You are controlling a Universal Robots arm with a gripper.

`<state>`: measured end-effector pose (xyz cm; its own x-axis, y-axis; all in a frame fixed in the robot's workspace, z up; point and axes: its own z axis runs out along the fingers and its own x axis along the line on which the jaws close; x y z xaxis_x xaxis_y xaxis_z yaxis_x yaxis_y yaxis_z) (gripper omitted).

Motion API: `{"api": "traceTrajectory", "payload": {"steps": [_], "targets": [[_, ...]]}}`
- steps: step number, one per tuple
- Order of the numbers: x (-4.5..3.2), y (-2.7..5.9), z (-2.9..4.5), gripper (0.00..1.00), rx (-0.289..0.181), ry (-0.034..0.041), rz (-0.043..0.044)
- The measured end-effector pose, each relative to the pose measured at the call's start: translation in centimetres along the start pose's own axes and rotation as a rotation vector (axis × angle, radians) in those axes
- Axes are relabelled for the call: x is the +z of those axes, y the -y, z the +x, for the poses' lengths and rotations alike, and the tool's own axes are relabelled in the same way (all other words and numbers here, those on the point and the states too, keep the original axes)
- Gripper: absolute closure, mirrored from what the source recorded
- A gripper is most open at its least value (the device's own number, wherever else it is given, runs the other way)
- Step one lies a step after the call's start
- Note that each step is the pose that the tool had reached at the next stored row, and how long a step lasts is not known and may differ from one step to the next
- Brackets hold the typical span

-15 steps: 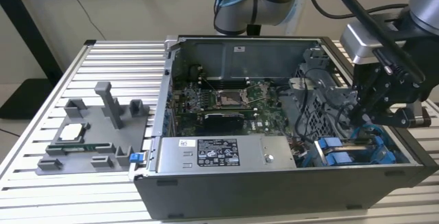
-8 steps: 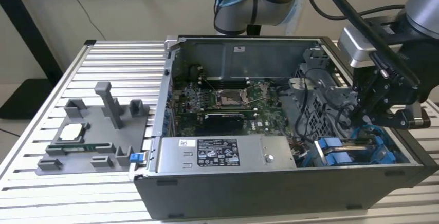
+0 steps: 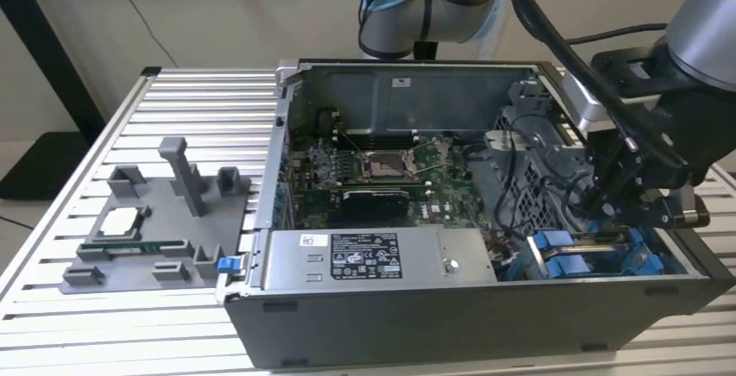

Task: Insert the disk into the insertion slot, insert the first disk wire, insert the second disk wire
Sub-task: 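Insert the second disk wire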

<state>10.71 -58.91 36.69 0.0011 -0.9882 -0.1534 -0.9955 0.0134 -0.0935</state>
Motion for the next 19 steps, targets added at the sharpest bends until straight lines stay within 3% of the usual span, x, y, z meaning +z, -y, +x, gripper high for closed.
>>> {"api": "traceTrajectory", "payload": {"steps": [4,12,19], "targets": [[0.72,0.0,0.11,1.0,0.0,0.0022,0.0018],[1.88,0.8,0.28,1.0,0.0,0.0093,0.0036],[2.51,1.36,0.37,1.0,0.0,0.0122,0.0048]]}}
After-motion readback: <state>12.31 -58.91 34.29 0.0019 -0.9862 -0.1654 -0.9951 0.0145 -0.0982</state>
